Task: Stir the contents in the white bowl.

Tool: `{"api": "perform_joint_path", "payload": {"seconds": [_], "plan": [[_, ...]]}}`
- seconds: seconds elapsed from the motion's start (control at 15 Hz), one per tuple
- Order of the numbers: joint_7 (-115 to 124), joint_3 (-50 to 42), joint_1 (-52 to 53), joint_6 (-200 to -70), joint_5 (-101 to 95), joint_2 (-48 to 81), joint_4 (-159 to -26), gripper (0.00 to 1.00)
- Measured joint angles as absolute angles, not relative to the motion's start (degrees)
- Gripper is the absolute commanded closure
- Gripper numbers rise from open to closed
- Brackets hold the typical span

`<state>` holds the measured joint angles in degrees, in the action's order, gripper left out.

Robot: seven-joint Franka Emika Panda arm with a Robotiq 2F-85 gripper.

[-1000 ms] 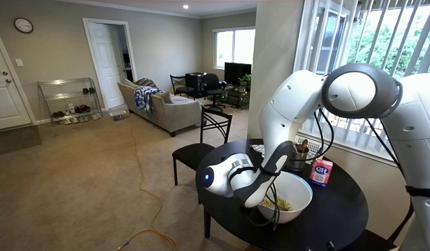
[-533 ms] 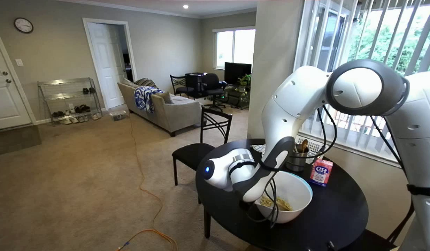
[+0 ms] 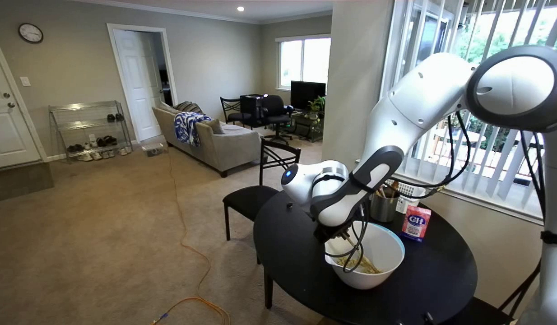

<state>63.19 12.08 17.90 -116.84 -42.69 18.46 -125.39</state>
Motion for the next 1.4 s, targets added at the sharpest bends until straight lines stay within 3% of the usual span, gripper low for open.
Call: {"api": "perform_joint_path", "payload": {"seconds": [0.33,1.33,1.4], "plan": [[63.0,10.3,14.2,-125.3,-31.9,14.2,-128.6,0.94],[71.5,5.7,12.9,-128.7,-14.8,9.3,-131.8,0.94],[72.3,5.8,13.0,-128.9,-14.9,9.3,-131.8,0.88]]}}
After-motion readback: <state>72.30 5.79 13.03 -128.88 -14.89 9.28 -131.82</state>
